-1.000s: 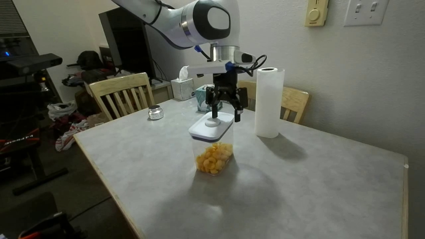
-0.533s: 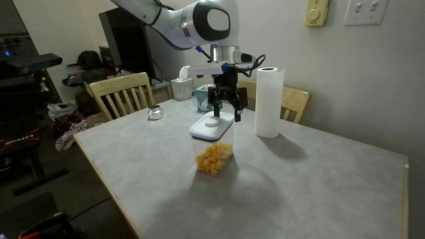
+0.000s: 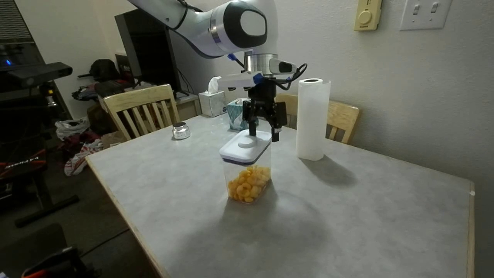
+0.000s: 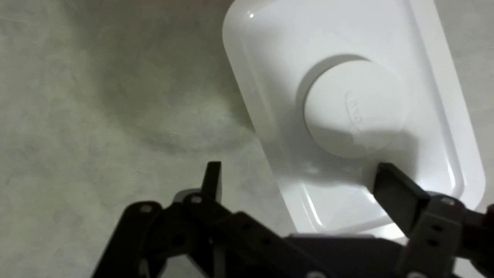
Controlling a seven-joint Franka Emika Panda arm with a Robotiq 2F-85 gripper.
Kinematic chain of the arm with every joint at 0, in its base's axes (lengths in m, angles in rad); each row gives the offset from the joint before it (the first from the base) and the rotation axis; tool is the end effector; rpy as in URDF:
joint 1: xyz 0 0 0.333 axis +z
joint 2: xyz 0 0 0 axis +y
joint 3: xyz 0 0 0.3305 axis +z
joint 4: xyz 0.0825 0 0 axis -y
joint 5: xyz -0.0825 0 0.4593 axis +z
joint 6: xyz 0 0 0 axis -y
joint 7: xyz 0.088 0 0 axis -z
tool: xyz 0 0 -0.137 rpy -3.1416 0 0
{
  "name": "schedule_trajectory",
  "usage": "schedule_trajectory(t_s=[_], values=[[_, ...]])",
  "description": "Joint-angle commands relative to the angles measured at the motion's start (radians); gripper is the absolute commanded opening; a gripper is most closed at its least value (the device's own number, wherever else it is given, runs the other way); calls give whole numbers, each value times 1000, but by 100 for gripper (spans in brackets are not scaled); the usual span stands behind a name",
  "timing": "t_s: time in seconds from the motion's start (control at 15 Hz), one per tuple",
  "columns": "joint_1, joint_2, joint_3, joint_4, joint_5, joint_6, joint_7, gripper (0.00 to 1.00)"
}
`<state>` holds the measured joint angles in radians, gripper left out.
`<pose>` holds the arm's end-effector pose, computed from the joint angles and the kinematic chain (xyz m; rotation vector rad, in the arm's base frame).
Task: Press the button atop the lid and then put the lid on the table
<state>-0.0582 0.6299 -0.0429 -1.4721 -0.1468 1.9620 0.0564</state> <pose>0.7629 -0.0870 0.2436 2.9771 -0.1272 -0.2138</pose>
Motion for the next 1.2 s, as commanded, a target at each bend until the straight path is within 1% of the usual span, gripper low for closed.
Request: schedule_trajectory(t_s=[0.0, 0.47, 0.93, 1.13], values=[[-3, -37, -1, -66, 32, 56, -7, 100], [-11, -59, 4, -99, 85, 69, -25, 100], [-36, -108, 10, -187, 79, 136, -192, 100], [-45, -123, 15, -213, 94, 169, -230, 100]])
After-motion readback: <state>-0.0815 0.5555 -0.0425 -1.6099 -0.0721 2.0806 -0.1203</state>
